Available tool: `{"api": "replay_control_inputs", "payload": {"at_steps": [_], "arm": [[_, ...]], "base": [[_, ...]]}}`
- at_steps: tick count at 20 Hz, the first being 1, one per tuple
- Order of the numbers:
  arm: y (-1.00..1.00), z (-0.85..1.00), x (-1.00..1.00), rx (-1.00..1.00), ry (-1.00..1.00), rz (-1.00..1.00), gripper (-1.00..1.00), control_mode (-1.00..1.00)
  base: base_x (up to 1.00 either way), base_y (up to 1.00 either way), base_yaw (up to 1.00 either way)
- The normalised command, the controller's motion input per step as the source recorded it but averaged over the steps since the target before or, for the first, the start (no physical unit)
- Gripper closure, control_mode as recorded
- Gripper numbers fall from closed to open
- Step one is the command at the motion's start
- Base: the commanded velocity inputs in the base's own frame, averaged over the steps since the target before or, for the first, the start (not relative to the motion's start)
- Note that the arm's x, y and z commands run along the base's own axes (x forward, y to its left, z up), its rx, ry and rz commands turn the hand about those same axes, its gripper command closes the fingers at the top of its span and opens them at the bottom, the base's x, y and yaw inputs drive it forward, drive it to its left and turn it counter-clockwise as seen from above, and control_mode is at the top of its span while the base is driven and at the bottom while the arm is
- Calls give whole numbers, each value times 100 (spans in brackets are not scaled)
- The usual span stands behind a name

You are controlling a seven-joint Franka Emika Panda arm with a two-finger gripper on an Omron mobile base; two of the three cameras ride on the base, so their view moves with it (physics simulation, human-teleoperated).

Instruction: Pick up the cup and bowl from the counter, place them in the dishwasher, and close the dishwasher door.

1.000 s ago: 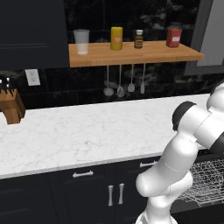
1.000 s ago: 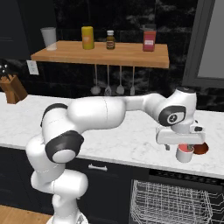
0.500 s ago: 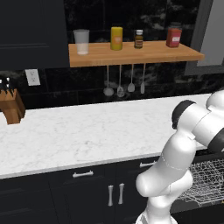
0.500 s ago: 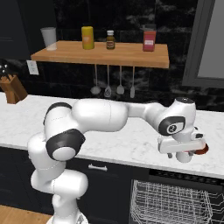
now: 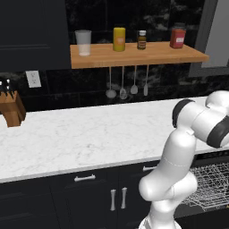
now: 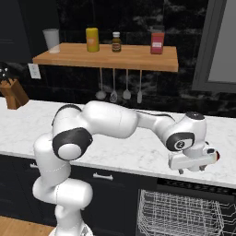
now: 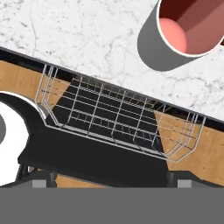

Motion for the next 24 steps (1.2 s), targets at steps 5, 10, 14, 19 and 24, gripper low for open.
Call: {"api": "replay_control_inputs", "payload": {"at_steps": [5, 10, 14, 19, 24], "arm": [[6, 0, 8, -2, 0, -10, -100, -100], [0, -18, 30, -1, 0, 3, -100, -100], [-1, -28, 43, -5, 0, 12, -100, -100], [0, -7, 28, -3, 0, 5, -100, -100], [0, -3, 40, -3, 0, 1, -100, -100]], "base": [[0, 0, 0], [0, 0, 0], [0, 0, 0], [0, 0, 0], [0, 0, 0]]}}
